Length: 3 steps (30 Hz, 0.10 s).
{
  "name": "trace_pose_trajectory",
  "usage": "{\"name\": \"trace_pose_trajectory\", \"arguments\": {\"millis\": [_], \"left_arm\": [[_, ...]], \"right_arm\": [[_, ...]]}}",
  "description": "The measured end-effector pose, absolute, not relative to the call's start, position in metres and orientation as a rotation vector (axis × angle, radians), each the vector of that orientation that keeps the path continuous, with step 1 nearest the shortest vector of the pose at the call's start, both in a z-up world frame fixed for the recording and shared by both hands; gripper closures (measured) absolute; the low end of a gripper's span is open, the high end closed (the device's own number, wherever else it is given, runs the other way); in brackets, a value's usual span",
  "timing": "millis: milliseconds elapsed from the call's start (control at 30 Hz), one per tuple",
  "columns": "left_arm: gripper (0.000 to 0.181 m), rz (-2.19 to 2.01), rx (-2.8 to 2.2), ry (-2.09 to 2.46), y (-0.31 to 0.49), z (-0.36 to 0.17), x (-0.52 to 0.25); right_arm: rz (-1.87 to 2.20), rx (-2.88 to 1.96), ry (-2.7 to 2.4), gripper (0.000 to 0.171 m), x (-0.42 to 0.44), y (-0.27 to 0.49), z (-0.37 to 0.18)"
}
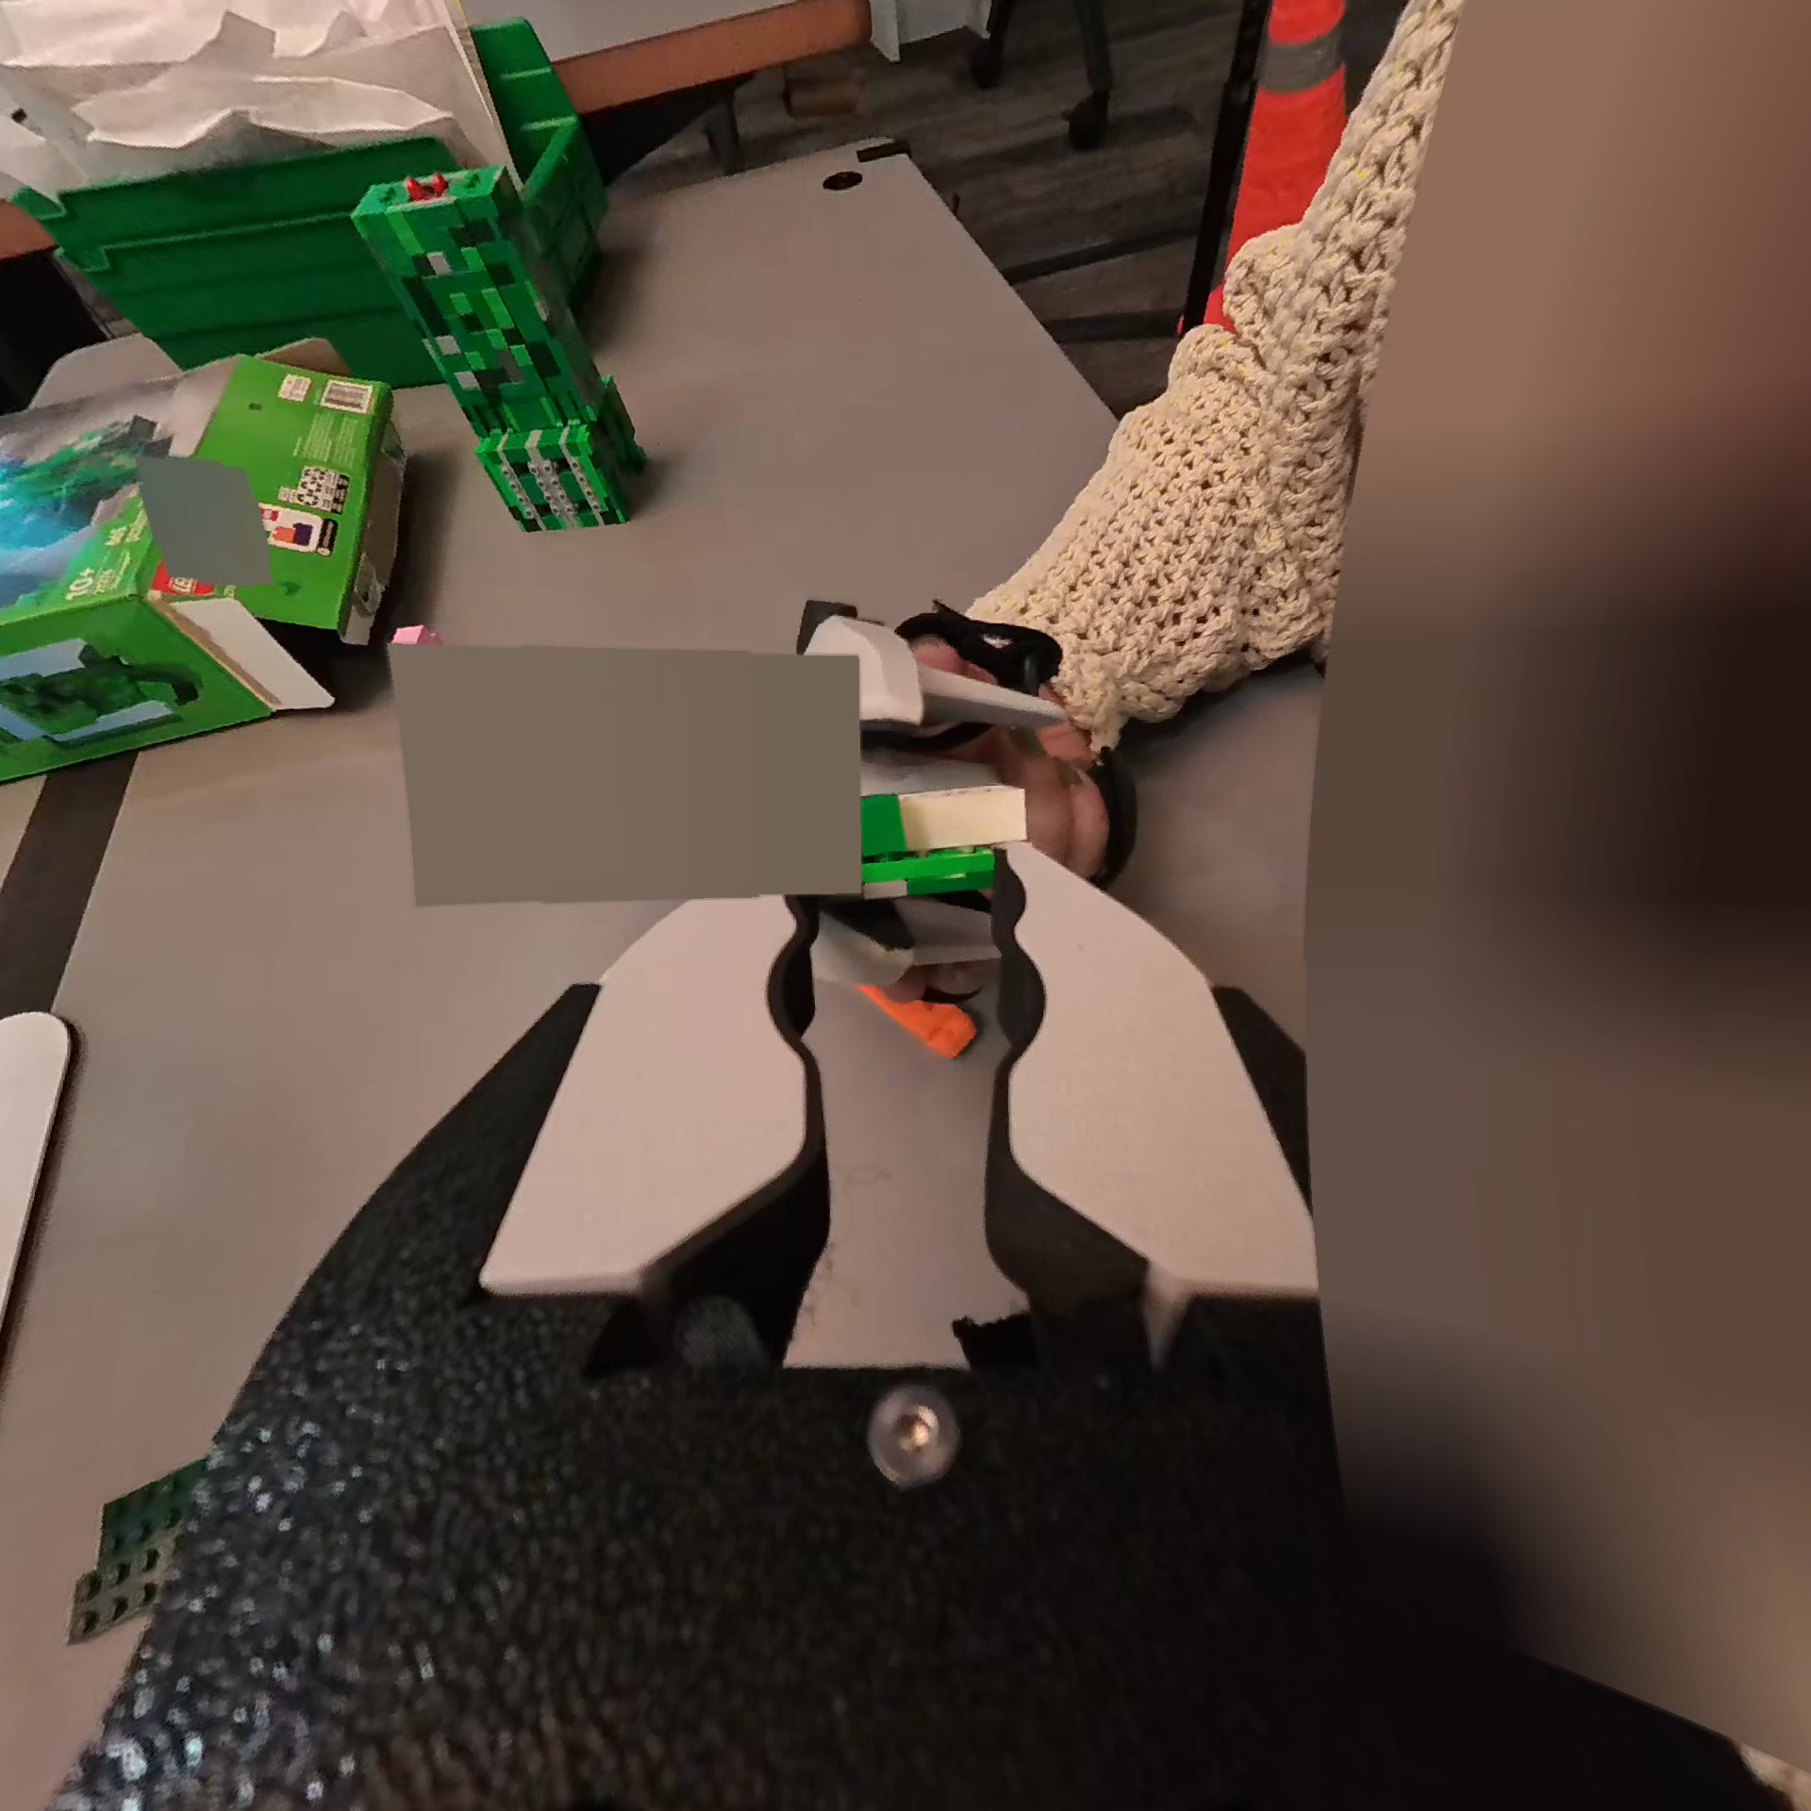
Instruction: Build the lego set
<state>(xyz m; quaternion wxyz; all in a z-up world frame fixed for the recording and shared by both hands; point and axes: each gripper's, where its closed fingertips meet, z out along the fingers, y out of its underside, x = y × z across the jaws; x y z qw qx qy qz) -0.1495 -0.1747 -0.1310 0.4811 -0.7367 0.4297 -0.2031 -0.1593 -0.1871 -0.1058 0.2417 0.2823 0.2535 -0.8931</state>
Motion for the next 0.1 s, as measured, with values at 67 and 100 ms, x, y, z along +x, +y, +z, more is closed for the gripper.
{"name": "trace_pose_trajectory", "arguments": {"millis": [67, 100], "left_arm": [[0.148, -0.496, -1.794, 1.048, -0.1736, -0.1317, -0.1493], [0.148, -0.499, -1.793, 1.047, -0.1731, -0.1321, -0.1492]], "right_arm": [[-2.445, 0.769, 0.678, 0.14, -0.1593, -0.1856, -0.1065], [-2.445, 0.769, 0.676, 0.14, -0.1593, -0.1852, -0.1071]]}}
